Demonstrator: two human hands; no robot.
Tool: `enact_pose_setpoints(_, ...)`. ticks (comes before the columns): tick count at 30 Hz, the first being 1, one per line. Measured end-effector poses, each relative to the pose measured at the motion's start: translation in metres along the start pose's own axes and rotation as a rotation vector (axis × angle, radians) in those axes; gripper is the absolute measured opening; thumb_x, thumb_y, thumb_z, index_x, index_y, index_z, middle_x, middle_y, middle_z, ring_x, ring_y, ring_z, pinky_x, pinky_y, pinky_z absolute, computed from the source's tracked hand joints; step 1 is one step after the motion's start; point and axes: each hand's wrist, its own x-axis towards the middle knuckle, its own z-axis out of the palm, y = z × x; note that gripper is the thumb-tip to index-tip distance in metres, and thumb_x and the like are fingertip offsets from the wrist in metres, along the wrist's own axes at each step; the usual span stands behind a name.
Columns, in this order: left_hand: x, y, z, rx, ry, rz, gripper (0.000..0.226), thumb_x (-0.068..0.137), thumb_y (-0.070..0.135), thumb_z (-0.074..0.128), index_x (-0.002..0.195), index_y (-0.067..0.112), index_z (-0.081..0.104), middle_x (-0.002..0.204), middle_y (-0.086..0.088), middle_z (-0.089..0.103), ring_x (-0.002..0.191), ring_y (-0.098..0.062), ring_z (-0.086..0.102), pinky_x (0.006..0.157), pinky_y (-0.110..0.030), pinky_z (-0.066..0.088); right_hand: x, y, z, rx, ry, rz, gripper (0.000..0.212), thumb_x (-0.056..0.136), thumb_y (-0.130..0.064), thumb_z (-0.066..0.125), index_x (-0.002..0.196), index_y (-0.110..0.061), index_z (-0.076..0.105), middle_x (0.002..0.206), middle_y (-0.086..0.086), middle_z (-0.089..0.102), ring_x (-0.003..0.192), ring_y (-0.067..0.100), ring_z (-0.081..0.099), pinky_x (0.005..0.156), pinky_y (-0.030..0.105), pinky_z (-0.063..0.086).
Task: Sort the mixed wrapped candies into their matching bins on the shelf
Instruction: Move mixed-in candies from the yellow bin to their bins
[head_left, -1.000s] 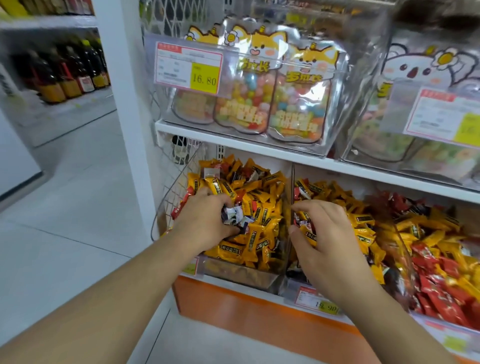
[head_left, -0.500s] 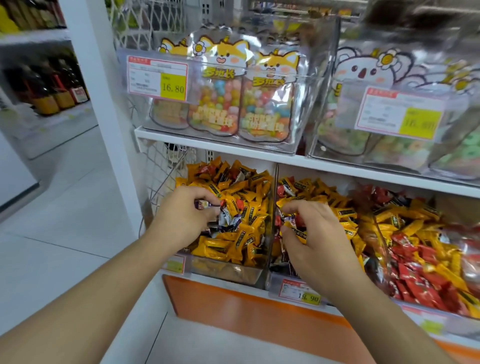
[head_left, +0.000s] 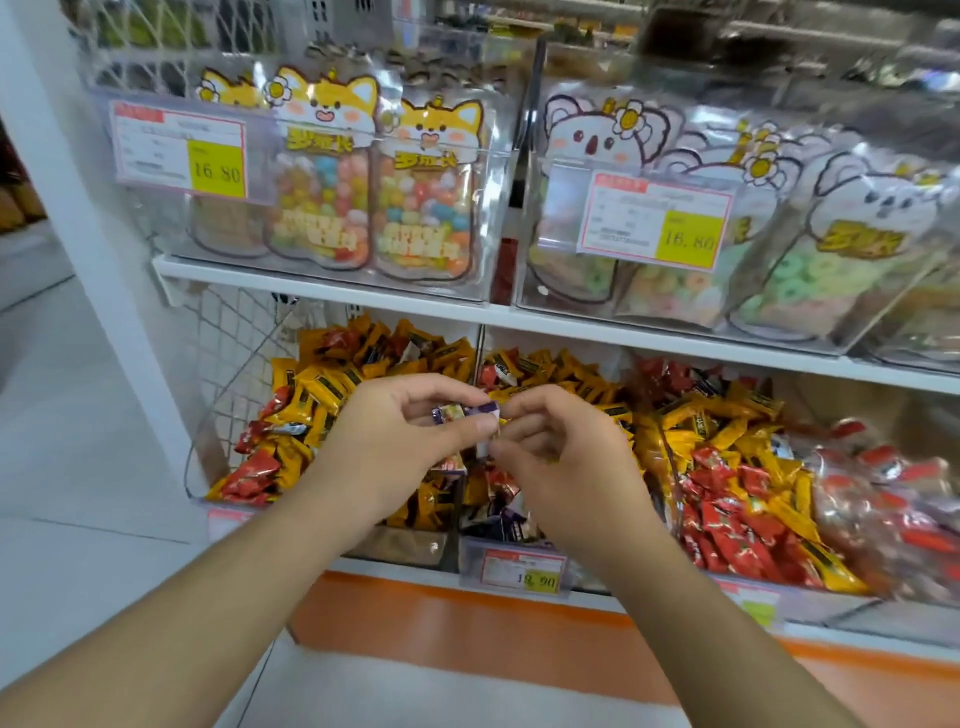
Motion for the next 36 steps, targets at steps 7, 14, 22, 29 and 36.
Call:
enact_pose_setpoints(7,0.003,0.000,0.014,0.088,-0.005,-0.002,0.005,0.087,0.031,0.081,0.091,0.033,0.079,0.083,0.016,0.077,0.072,-0.001,0.069,0.063,-0.014,0.052,-0.009,0.021,-0.041,-0.316,0.019,0.038,0.011,0.092,-0.022,0.075,0.098,-0.030,0.071,0.090,-0.016,0.069,0.086,0.001,0.062,0.071,0.009,0.049)
enact_pose_setpoints(14,0.005,-0.001,0.039,0.128,0.079,0.119,0.007,0.088,0.038,0.079,0.090,0.044,0.078,0.078,0.005,0.075,0.072,-0.033,0.068,0.064,-0.055,0.058,-0.023,0.012,-0.035,-0.028,-0.086,0.096,0.016,0.088,-0.040,0.079,0.093,-0.030,0.067,0.090,-0.010,0.071,0.088,0.006,0.068,0.076,0.026,0.057)
enact_pose_setpoints(22,0.001,0.007,0.054,0.024,0.038,0.106,0.014,0.094,0.024,0.074,0.099,0.037,0.079,0.097,0.017,0.077,0.089,-0.008,0.072,0.082,-0.040,0.061,-0.024,0.012,-0.030,0.150,0.020,0.135,0.015,0.092,-0.014,0.077,0.096,-0.024,0.067,0.078,-0.004,0.075,0.071,0.008,0.070,0.064,0.020,0.055)
enact_pose_setpoints(29,-0.003,0.006,0.044,0.071,-0.035,0.103,0.031,0.097,0.004,0.068,0.116,0.028,0.073,0.101,0.011,0.078,0.092,-0.004,0.074,0.083,-0.022,0.060,-0.020,0.036,-0.059,-0.396,0.034,0.098,0.019,0.095,-0.016,0.068,0.106,-0.030,0.076,0.080,-0.017,0.070,0.079,0.003,0.067,0.072,0.021,0.058)
enact_pose_setpoints(36,-0.008,0.005,0.050,0.108,-0.135,0.099,0.028,0.087,0.023,0.081,0.109,0.030,0.066,0.093,0.021,0.077,0.090,0.003,0.072,0.083,-0.015,0.056,-0.016,0.025,-0.041,-0.104,0.042,0.008,0.014,0.093,-0.023,0.075,0.103,-0.031,0.072,0.087,-0.013,0.067,0.086,0.005,0.063,0.073,0.019,0.053)
